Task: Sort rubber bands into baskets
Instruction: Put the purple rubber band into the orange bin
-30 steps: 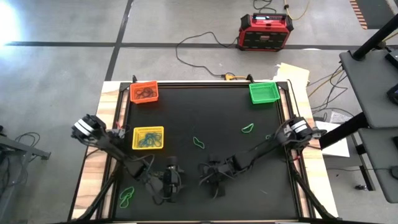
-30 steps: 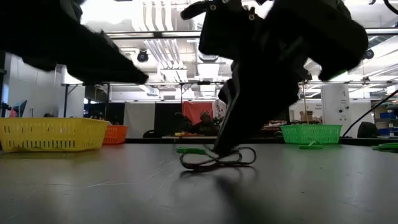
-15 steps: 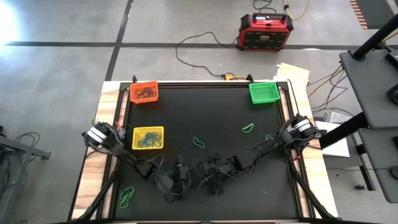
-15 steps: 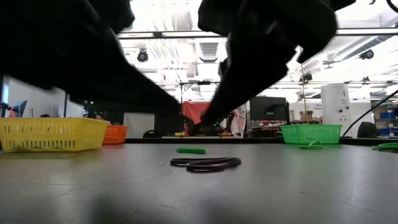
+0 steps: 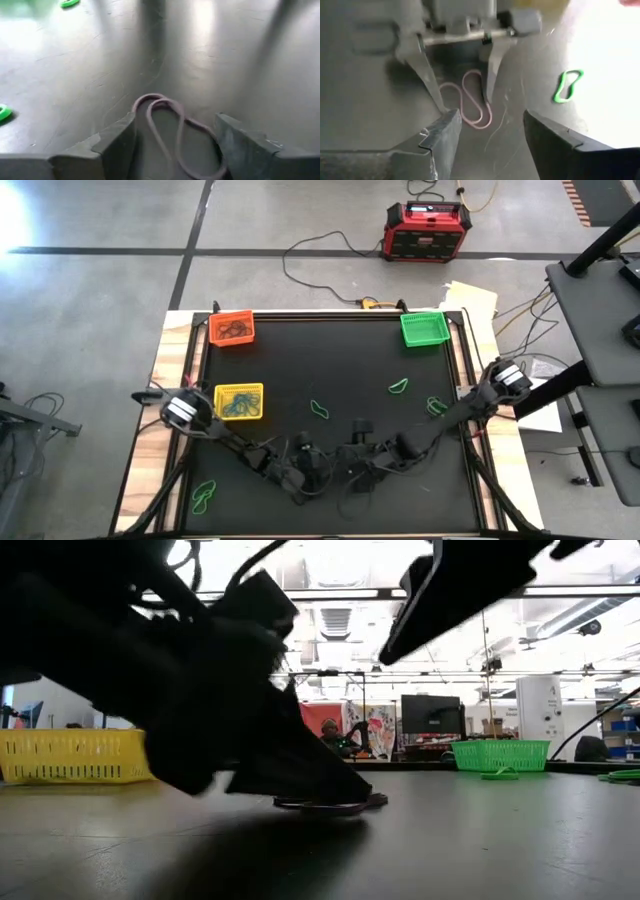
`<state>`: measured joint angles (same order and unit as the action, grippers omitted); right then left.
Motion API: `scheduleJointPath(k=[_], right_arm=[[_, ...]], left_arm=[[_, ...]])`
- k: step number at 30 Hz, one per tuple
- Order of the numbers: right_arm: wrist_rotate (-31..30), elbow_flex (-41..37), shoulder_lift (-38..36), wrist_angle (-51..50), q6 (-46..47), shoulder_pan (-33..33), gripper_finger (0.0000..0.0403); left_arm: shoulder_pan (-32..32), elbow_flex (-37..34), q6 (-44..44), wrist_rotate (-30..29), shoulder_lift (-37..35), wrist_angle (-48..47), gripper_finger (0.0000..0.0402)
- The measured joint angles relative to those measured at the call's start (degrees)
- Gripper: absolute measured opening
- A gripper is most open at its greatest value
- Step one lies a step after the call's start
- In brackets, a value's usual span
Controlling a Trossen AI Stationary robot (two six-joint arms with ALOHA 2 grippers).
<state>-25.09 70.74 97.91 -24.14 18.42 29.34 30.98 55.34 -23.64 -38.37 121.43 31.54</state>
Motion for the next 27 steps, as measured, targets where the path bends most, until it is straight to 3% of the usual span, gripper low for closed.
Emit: scheduleJointPath(k=[4, 8, 14, 19, 27], right_arm=[[-1.8, -0.1, -0.7, -0.1, 0.8, 1.8, 0.0212], [-2.0, -0.1, -0.6, 0.0, 1.0, 3.8, 0.0212], [-2.1, -0.2, -0.6, 0.3, -1.2, 4.4, 0.0212], [-2.1, 0.6, -2.4, 0.4, -3.2, 4.4, 0.0203], [-2.1, 0.9, -3.6, 0.0, -7.6, 4.4, 0.0186]], left_arm=[[-0.4, 2.0, -1.5, -1.2, 1.9, -2.4, 0.0273], [-0.8, 2.6, -7.0, -1.0, 2.8, -5.4, 0.0257], [-1.3, 2.4, -21.6, -0.4, 2.9, -10.8, 0.0149], [-1.3, 2.1, -23.6, -2.1, 2.8, -12.5, 0.0022], [-0.3, 1.3, -18.5, -1.2, -5.5, -20.7, 0.0002]])
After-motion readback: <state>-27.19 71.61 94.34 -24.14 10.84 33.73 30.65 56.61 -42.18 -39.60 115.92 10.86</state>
